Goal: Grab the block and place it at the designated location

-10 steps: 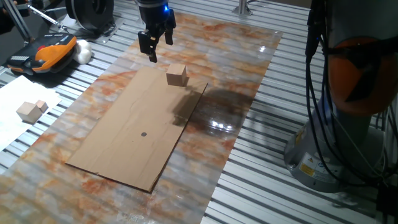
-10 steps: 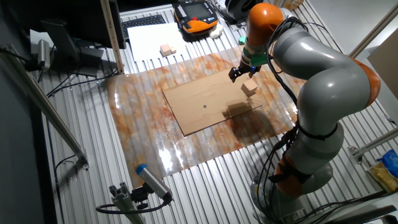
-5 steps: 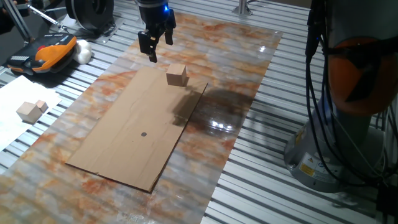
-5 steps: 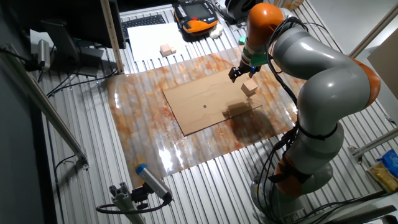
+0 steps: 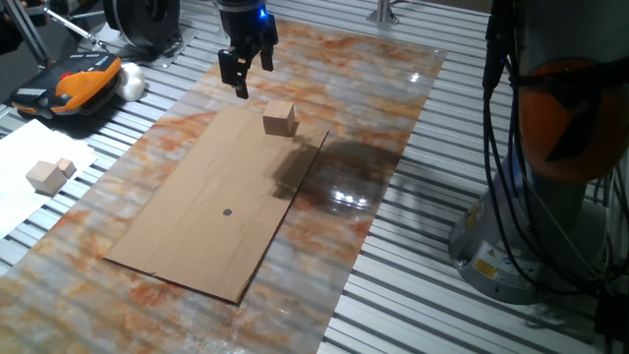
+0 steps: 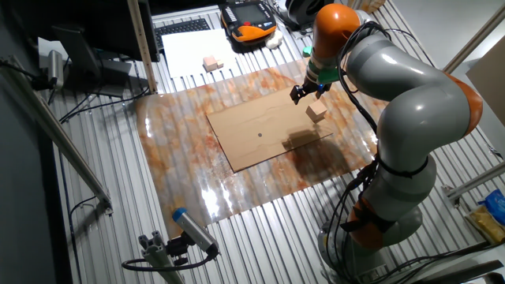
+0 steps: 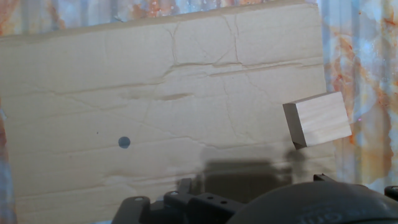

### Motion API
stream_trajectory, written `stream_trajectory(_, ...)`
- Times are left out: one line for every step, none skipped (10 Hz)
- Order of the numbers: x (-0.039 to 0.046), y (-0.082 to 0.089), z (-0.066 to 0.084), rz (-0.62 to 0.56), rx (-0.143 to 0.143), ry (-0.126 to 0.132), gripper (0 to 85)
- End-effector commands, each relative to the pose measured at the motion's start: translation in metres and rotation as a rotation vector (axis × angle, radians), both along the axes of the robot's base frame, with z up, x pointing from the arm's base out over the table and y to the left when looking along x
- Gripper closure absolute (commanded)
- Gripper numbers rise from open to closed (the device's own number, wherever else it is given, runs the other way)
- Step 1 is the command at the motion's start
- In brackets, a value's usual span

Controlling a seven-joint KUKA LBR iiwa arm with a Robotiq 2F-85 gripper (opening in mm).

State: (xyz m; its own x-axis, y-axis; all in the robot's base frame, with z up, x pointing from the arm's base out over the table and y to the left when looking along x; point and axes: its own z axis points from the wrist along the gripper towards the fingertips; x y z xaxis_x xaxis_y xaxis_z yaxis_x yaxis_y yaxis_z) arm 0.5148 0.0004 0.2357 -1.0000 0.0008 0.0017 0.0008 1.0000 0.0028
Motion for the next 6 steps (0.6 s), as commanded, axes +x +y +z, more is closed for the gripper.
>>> stream_trajectory(0.0004,0.0000,0.0004,-0.289,0.180,0.060,85.0)
stream_trajectory(0.0001,0.0000,0.0014,-0.291,0.180,0.060,85.0)
stream_trajectory(-0.0003,0.0003,0.0018,-0.291,0.181,0.062,85.0)
stream_trajectory(-0.0001,0.0002,0.0018,-0.291,0.181,0.062,85.0)
stream_trajectory(0.0000,0.0000,0.0017,-0.291,0.181,0.062,85.0)
stream_trajectory(0.0000,0.0002,0.0016,-0.291,0.180,0.060,85.0)
